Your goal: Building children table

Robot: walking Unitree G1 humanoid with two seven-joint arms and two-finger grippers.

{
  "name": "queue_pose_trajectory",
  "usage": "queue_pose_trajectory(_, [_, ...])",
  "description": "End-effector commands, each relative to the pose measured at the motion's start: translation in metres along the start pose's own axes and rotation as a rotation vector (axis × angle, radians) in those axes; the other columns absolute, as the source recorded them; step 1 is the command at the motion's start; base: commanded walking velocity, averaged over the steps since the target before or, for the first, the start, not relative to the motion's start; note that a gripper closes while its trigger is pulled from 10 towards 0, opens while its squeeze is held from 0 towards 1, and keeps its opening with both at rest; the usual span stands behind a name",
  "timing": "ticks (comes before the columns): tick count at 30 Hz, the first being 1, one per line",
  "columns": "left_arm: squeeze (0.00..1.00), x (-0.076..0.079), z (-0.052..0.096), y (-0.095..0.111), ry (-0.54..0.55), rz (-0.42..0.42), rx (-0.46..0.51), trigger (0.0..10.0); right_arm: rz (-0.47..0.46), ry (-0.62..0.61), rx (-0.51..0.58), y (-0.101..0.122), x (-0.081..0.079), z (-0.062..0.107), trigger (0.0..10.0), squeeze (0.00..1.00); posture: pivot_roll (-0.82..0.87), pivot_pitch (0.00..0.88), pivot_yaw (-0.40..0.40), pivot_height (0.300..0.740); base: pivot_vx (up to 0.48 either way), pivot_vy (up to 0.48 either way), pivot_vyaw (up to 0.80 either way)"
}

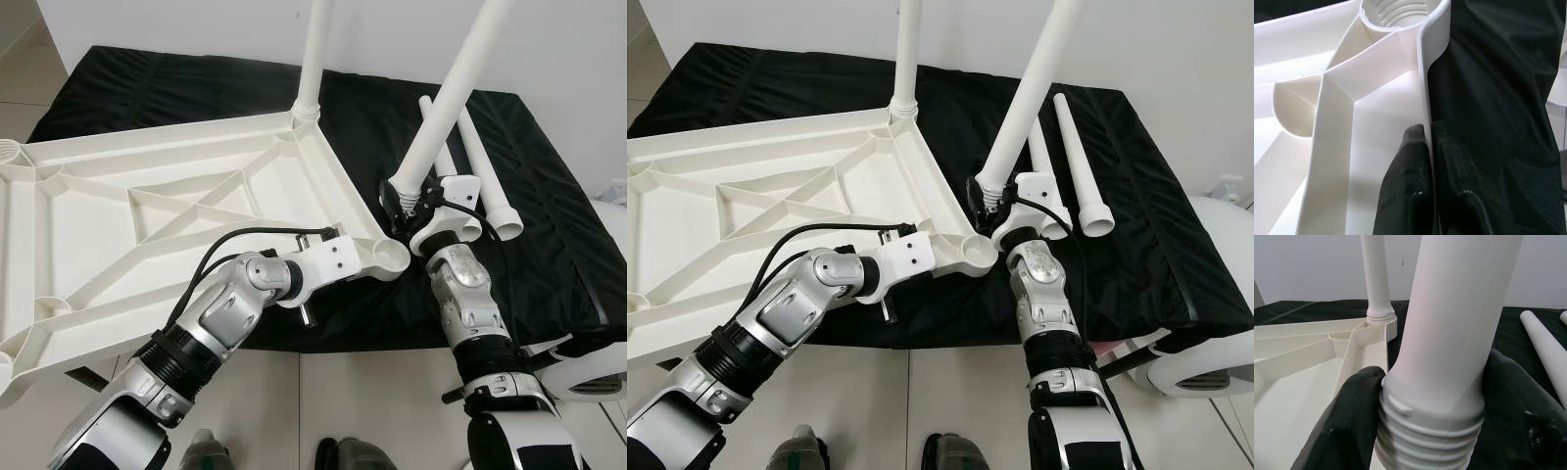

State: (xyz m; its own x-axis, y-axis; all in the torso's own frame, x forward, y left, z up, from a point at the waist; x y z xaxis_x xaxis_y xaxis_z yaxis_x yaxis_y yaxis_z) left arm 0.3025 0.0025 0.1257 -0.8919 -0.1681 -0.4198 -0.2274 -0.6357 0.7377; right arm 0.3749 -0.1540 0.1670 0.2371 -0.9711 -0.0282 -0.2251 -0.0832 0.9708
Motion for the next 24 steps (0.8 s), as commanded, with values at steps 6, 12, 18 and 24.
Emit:
queue_pose_trajectory(6, [1.0,0.005,-0.006,0.004,-0.032,0.055,0.034,10.0,-0.003,-0.012,0.01,0.001,0.002,0.0,10.0,0.0,0.04,0.067,-0.08,0.74,0.0,0.0,0.0])
queue_pose_trajectory(12, [1.0,0.0,-0.002,0.007,-0.006,0.055,0.053,10.0,-0.004,-0.008,0.009,0.0,0.001,0.0,10.0,0.0,0.04,0.065,-0.082,0.74,0.0,0.0,0.0])
queue_pose_trajectory(18, [0.0,-0.011,0.007,0.013,0.032,0.037,0.088,10.0,-0.009,-0.003,0.011,-0.001,-0.001,0.0,10.0,0.0,0.04,0.06,-0.08,0.74,0.0,0.0,0.0])
queue_pose_trajectory(24, [0.0,-0.047,0.036,0.032,0.169,0.09,0.248,10.0,-0.014,-0.001,0.03,0.003,-0.002,-0.002,10.0,0.0,0.05,0.052,-0.08,0.74,0.0,0.0,0.0])
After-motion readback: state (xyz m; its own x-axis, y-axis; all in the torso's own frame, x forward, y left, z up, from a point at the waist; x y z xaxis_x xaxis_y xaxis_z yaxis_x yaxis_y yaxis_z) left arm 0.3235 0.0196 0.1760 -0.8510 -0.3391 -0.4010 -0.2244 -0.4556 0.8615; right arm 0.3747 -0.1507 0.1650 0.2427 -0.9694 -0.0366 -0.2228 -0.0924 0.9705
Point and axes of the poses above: a point about 5 cm out from each wrist's last joint towards the gripper, its own z axis pointing back from the gripper into the wrist, its own y axis along the axis of the wrist's last joint, x = y × z, the point moved 3 cm from there along -z, pointing out of the wrist towards the gripper, and after that the axes turned 4 degrees about -z, right-handed, at the moved point
